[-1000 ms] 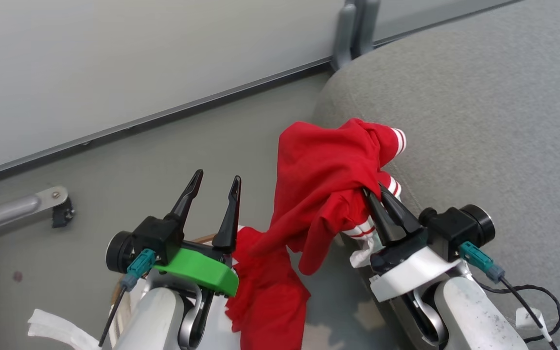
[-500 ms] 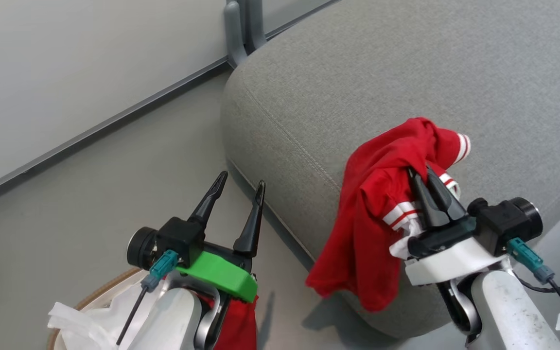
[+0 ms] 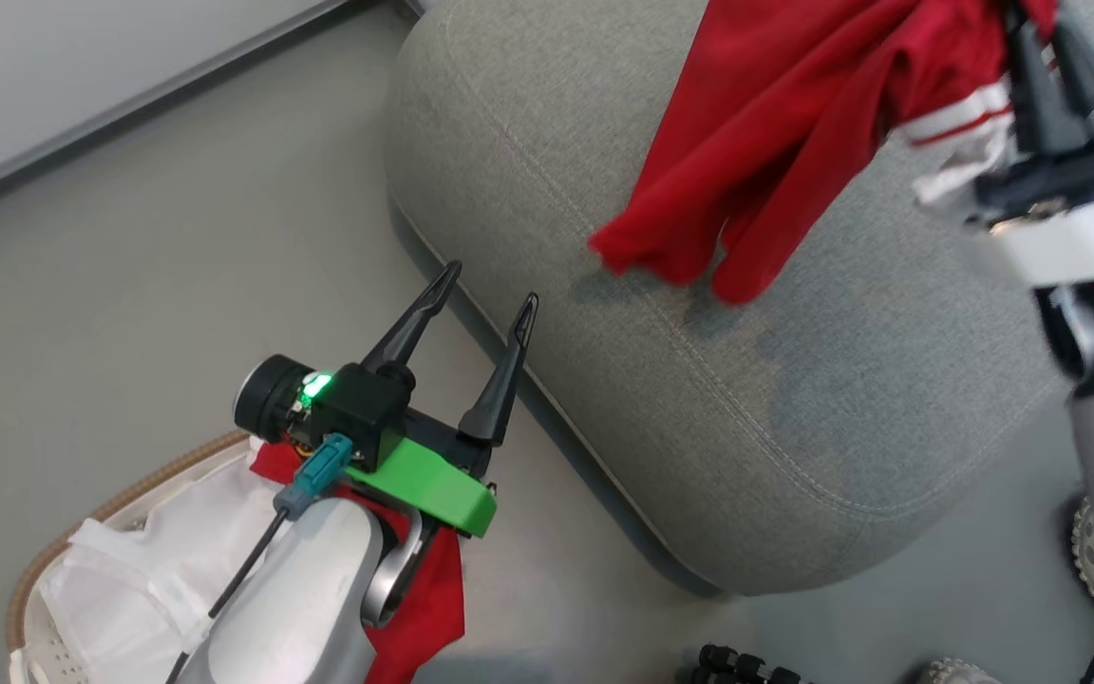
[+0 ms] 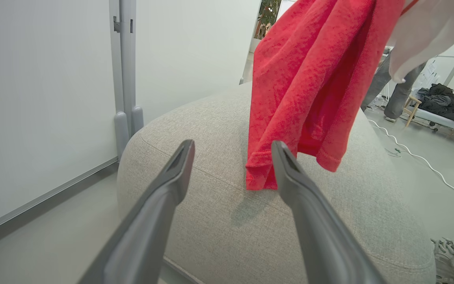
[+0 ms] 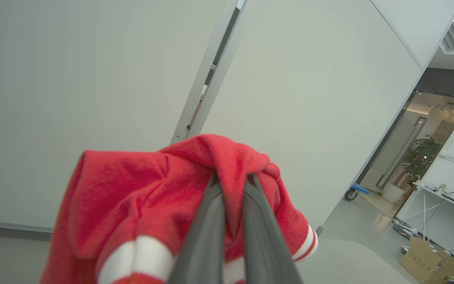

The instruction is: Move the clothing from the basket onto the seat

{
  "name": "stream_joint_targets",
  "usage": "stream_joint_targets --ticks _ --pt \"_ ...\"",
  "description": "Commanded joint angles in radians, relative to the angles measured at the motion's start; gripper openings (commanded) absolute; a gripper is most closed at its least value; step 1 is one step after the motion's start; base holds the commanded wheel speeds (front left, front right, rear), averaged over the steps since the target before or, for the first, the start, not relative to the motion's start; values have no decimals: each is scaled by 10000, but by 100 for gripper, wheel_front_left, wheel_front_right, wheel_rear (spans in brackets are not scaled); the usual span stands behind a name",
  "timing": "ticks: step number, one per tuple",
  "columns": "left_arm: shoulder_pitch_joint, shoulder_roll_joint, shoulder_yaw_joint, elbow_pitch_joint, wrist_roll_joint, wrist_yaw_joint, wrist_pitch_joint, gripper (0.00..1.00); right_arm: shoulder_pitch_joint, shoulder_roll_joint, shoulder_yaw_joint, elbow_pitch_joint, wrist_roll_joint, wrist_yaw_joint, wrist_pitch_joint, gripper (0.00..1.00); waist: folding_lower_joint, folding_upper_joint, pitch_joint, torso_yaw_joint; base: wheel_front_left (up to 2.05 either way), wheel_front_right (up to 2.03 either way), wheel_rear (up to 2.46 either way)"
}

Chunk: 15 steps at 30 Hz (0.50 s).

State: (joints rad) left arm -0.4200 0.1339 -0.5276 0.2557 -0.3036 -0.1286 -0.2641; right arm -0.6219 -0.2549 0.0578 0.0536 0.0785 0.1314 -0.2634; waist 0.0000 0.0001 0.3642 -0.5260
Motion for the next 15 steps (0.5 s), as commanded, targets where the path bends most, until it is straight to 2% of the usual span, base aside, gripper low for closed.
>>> stream_joint_targets --ticks 1,6,11,15 --pt "-349 211 -116 -40 36 -28 -6 100 -569 -146 -257 191 -94 -14 -21 0 0 -1 1343 542 0 0 0" --pt "-1066 479 -560 -115 -50 -29 -6 100 -2118 -582 -872 1115 -414 -14 -19 0 0 -1 2343 1111 0 0 0" --pt "-1597 594 -790 -48 -120 -29 -6 100 -3316 -324 -1845 2917 -200 -14 -21 0 0 -1 3115 1522 0 0 0" --pt "-1901 549 -972 32 -176 -29 -6 100 -3504 -239 -2257 4138 -729 -14 -21 0 0 -1 3506 1831 0 0 0"
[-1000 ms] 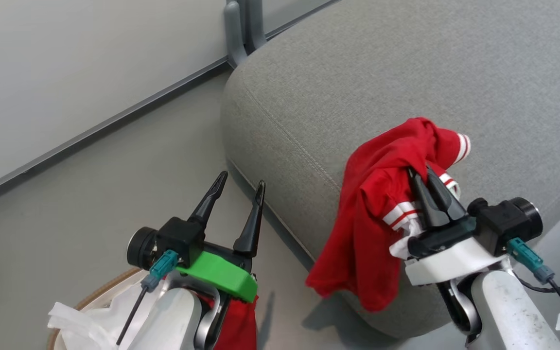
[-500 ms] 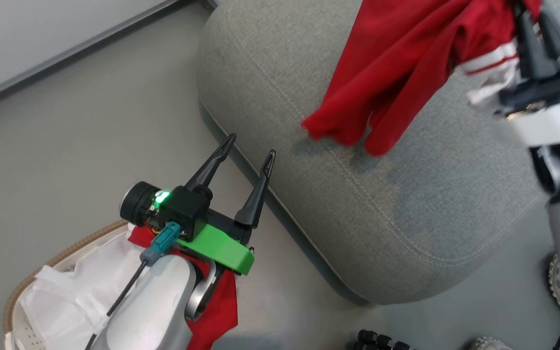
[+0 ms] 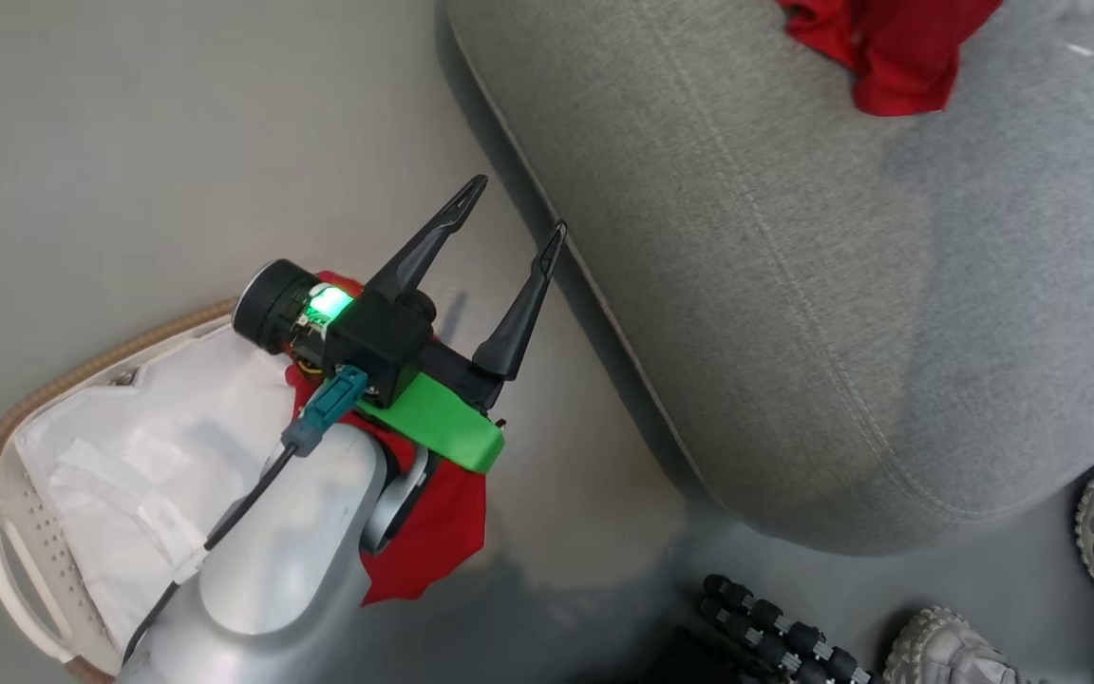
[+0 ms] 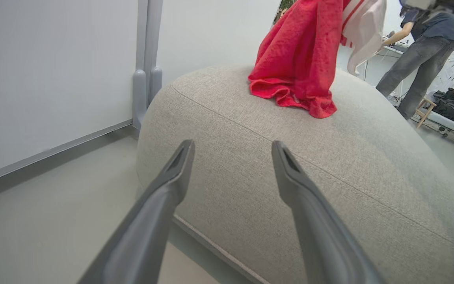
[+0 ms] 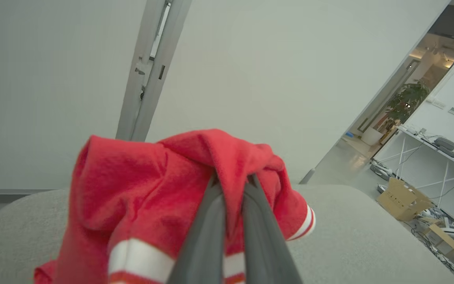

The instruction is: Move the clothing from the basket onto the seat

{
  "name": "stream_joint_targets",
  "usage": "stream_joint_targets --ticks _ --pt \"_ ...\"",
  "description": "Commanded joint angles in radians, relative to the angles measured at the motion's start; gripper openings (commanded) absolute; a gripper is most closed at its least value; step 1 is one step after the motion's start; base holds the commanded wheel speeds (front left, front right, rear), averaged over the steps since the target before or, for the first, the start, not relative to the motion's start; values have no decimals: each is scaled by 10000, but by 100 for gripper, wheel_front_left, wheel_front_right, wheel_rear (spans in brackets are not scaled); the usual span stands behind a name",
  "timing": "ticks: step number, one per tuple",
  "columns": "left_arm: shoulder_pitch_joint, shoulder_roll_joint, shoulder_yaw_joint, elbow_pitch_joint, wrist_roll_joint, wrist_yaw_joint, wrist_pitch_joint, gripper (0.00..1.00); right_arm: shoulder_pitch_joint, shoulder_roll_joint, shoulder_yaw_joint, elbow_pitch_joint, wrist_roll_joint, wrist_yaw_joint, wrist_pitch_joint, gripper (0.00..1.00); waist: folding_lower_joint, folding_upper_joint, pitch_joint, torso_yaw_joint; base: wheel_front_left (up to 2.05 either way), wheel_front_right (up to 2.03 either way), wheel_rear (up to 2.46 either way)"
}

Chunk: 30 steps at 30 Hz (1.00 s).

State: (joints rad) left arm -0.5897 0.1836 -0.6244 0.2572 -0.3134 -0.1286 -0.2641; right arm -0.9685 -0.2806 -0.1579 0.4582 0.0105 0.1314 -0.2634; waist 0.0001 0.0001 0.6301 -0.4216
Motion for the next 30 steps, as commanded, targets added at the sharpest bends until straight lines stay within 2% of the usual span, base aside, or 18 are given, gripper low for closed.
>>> stream_joint_targets --ticks 1,4,9,11,12,13,24,30 --pt "-243 39 -12 30 -80 -29 -6 100 23 72 -296 306 -137 -14 -21 0 -1 -1 901 843 0 0 0" --pt "-290 31 24 83 -118 -29 -7 100 504 352 -841 964 -399 -14 -21 0 -1 -1 970 936 0 0 0" --pt "-59 87 63 239 -159 -29 -7 100 1449 811 -1881 1390 -652 -14 -21 0 -1 -1 746 864 0 0 0" --pt "57 74 76 268 -194 -29 -7 100 1986 977 -2146 1289 -739 -14 -21 45 -1 -1 555 773 0 0 0" --pt "116 54 72 298 -208 -29 -7 100 2257 1078 -2257 1240 -777 -14 -21 88 -1 -1 438 722 0 0 0" --pt "147 36 48 308 -224 -29 -7 100 2451 1162 -2349 1202 -743 -14 -21 100 -1 -1 332 682 0 0 0" --pt "882 -343 350 406 -334 -29 -6 100 4840 1389 -2266 118 -745 -14 -21 100 -1 -1 -1235 456 0 0 0" --pt "1469 -618 838 379 -253 -30 -6 100 5485 1478 -1431 -953 -437 -14 -21 100 -1 -1 -2056 712 0 0 0"
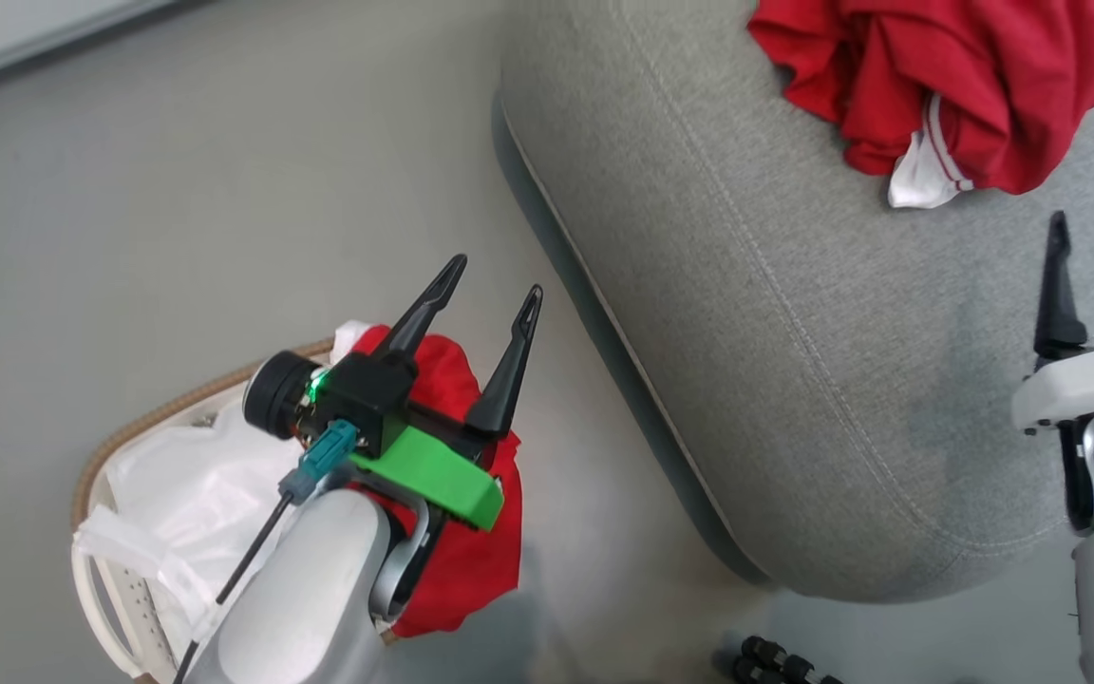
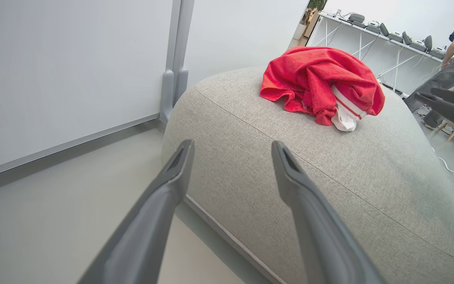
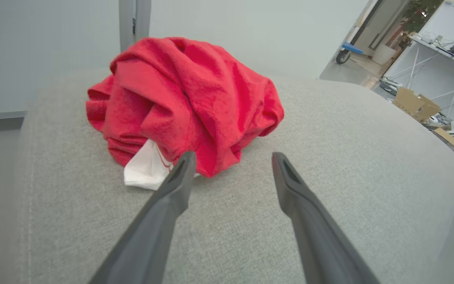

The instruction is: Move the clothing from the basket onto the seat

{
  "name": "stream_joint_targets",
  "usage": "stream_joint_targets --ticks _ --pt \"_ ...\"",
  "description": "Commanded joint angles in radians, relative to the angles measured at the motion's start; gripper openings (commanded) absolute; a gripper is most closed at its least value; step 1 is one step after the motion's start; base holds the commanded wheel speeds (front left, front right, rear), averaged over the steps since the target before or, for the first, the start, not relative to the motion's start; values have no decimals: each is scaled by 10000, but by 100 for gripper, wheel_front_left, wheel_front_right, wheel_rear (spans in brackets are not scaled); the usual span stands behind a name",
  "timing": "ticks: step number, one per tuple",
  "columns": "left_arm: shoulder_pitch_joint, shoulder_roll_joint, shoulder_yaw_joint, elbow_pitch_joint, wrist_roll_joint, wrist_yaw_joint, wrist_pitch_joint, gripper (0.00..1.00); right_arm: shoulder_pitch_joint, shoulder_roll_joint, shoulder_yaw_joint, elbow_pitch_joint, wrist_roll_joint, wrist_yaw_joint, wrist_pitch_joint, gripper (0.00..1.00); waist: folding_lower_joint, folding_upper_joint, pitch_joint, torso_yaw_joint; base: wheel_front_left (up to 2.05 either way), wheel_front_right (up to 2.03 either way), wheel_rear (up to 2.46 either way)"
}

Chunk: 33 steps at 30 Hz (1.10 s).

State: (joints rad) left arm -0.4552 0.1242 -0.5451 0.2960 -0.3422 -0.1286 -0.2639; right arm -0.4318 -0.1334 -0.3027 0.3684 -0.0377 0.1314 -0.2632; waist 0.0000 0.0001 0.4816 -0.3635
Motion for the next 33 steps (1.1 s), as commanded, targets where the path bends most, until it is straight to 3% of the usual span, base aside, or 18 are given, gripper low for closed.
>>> stream_joint_targets --ticks 1,16,25,33 --pt "237 -58 154 -19 84 -30 -9 100 190 37 231 -237 123 -14 -23 100 0 -1 -689 208 0 0 0" --pt "1616 -600 2719 115 712 -28 -8 100 592 601 2623 -1328 855 -14 -22 100 0 -1 -2037 2051 0 0 0" --pt "2362 -722 4417 354 960 -26 -8 100 1002 748 3025 -986 933 -14 -22 100 0 -1 -2749 2890 0 0 0" --pt "3230 -728 5039 502 805 -27 -8 100 1816 804 3172 -673 904 -14 -22 100 0 -1 -3427 3137 0 0 0"
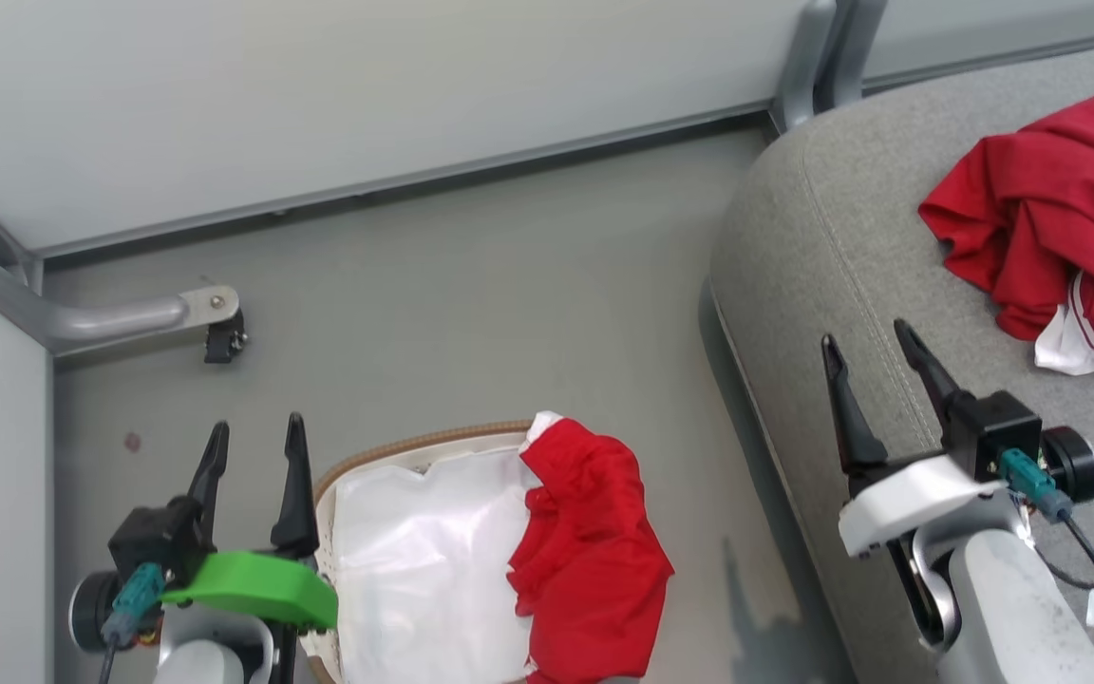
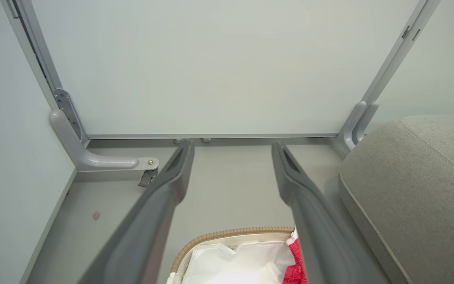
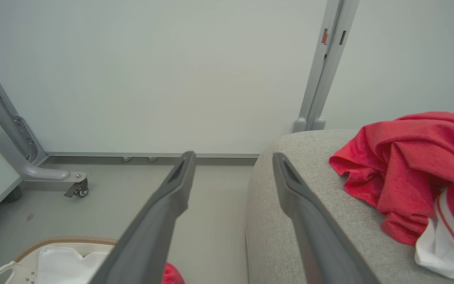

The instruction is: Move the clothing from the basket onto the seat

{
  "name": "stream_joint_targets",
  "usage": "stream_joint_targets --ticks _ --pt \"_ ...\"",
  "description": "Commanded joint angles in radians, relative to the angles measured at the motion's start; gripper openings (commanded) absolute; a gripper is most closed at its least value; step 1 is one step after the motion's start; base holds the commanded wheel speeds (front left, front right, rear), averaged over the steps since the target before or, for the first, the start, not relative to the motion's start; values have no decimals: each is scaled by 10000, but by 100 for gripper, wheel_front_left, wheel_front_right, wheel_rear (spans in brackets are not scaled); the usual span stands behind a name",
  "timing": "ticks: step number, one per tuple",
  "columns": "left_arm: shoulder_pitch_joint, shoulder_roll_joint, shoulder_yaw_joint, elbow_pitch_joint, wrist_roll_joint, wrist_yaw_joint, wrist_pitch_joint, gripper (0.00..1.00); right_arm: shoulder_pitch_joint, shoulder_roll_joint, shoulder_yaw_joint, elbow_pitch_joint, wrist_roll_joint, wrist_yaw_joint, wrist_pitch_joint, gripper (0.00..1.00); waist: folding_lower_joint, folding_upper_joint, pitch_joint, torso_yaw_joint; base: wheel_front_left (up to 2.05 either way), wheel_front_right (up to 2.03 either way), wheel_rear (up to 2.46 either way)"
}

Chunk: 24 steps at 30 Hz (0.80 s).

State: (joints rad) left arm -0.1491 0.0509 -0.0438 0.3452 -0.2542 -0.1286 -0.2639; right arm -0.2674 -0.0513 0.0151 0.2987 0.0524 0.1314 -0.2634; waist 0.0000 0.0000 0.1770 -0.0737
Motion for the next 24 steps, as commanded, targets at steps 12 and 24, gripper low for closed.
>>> stream_joint_targets --ticks 12,24 --pt "1315 4 152 -90 -359 68 -8 100 1272 -13 8 230 296 -14 -20 100 0 0 -1137 188 0 0 0" --pt "1219 5 -150 -26 -541 87 -9 100 1015 -12 102 88 421 -14 -20 100 0 0 -789 67 0 0 0"
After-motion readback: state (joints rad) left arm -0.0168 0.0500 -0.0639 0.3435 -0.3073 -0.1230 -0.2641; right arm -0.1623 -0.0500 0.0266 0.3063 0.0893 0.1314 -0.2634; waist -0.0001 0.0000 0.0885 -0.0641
